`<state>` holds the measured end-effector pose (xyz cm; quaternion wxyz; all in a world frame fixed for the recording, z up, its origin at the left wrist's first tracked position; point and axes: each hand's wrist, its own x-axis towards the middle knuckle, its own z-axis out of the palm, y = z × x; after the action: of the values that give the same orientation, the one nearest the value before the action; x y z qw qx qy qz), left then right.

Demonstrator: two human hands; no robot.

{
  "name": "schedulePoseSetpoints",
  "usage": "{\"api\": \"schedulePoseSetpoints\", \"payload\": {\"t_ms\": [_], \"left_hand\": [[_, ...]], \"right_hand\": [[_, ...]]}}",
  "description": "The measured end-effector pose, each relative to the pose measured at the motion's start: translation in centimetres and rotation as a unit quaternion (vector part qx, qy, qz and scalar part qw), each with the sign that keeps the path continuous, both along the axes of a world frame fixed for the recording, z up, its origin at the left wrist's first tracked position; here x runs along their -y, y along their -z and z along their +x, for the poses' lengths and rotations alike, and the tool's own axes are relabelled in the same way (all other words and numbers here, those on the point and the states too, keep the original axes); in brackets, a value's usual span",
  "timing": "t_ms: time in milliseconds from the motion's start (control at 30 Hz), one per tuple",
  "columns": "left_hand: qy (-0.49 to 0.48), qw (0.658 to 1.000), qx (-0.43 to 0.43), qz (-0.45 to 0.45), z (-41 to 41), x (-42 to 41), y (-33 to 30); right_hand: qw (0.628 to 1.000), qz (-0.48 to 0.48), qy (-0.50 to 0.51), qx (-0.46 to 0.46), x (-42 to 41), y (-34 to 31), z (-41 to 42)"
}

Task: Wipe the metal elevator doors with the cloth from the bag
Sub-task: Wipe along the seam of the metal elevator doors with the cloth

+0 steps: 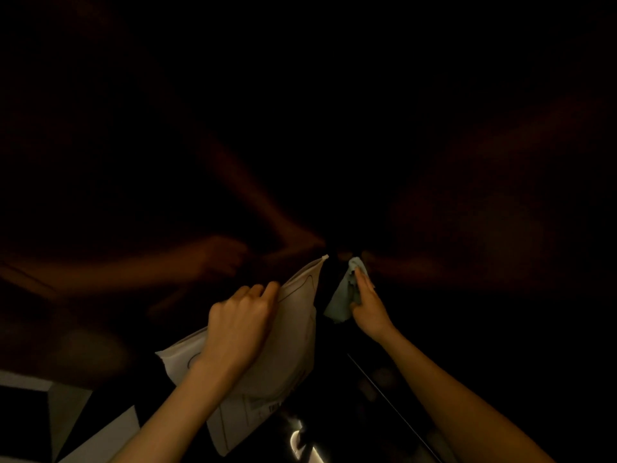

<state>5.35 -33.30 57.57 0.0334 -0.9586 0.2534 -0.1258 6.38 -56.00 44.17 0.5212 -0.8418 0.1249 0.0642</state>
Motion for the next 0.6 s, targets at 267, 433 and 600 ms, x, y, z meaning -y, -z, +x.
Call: {"api": "schedulePoseSetpoints", "payload": {"t_ms": [267, 433, 600], "left_hand": [[0.019, 0.999, 0.045, 0.011, 0.1, -0.8, 11.5], [0.021, 0.995, 0.094, 0.007, 0.3, -0.7, 18.2], [0.019, 0.99, 0.14, -0.007, 0.4, -0.4, 23.3]], "right_hand": [[0.996, 0.026, 0.062, 0.063, -1.4, 10.9, -0.3], [0.995, 0.034, 0.065, 0.074, -1.2, 19.9, -0.7], [0.994, 0.005, 0.035, 0.103, -0.6, 25.8, -1.5]]}}
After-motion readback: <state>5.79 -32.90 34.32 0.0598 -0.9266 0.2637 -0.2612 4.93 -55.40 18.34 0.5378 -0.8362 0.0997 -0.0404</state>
